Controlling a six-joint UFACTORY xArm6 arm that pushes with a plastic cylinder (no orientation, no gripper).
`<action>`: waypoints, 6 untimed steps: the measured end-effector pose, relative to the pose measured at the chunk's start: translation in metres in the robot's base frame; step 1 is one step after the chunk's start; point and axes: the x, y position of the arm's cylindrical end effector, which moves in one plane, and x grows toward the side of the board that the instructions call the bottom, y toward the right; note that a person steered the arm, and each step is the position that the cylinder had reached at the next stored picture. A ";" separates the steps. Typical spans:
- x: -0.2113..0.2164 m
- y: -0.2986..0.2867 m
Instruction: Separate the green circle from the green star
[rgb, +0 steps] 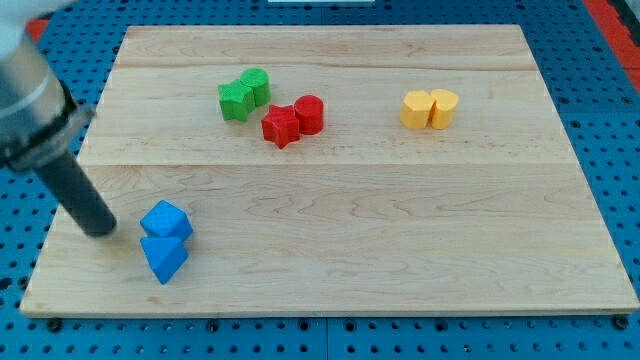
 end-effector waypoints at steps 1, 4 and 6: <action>-0.066 0.005; -0.174 0.092; -0.185 0.198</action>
